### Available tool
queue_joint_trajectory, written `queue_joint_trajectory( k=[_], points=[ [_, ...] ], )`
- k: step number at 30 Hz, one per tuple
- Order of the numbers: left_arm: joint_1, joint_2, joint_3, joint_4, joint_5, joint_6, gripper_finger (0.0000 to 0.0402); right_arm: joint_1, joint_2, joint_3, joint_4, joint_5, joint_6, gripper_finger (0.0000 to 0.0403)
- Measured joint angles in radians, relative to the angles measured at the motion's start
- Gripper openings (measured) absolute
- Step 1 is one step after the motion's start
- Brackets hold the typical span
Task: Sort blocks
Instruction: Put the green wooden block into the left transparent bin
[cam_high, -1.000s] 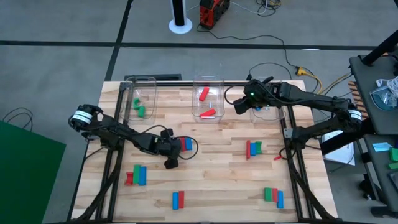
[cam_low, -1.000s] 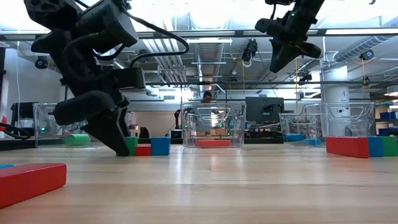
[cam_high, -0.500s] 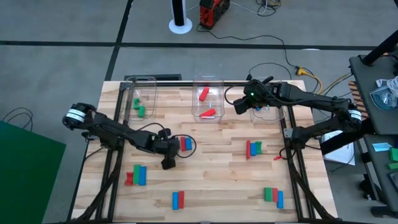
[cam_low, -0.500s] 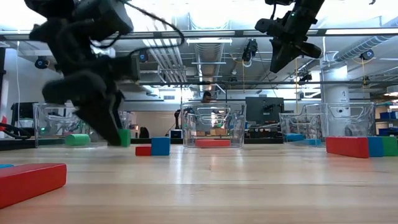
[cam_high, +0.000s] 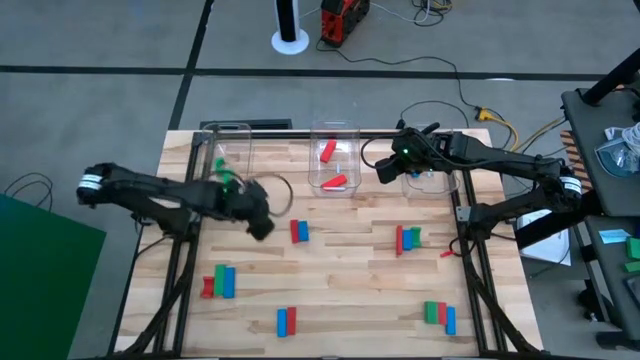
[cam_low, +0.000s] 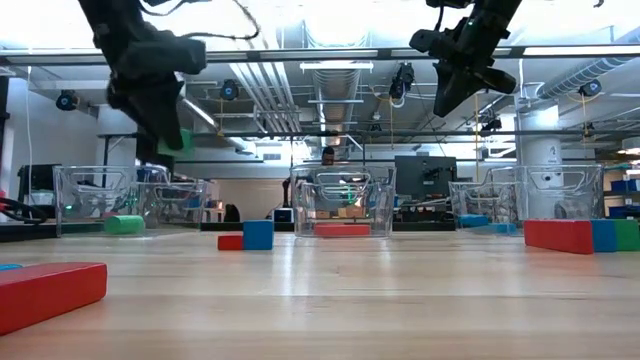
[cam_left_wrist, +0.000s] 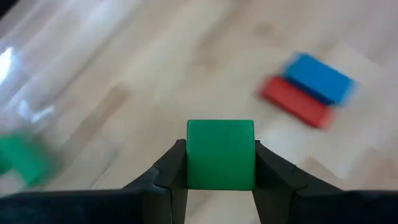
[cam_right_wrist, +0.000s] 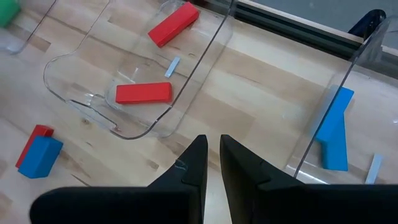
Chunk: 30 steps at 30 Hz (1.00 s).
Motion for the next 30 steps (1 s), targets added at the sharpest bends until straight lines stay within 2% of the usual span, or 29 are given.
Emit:
queue_joint_trajectory(
  k=[7,13,17,24,30],
  points=[
    [0.201,-0.113,0.033,-0.095,-0.018,-0.107,0.0116,0.0,0.0,0.0,0.002,0.0,-0.003,0.0034],
    [0.417,-0.179,0.043,-0.167,-0.004,-0.102,0.0116,0.0,0.0,0.0,0.002,0.0,-0.003,0.0034],
    [0.55,-0.197,0.028,-0.198,0.043,-0.058,0.0116,0.0,0.0,0.0,0.002,0.0,-0.003,0.0034],
    [0.693,-0.182,0.012,-0.259,0.051,0.015,0.0116,0.0,0.0,0.0,0.003,0.0,-0.003,0.0034],
    [0.742,-0.156,0.011,-0.313,0.038,0.02,0.0116,0.0,0.0,0.0,0.002,0.001,-0.003,0.0034]
  ],
)
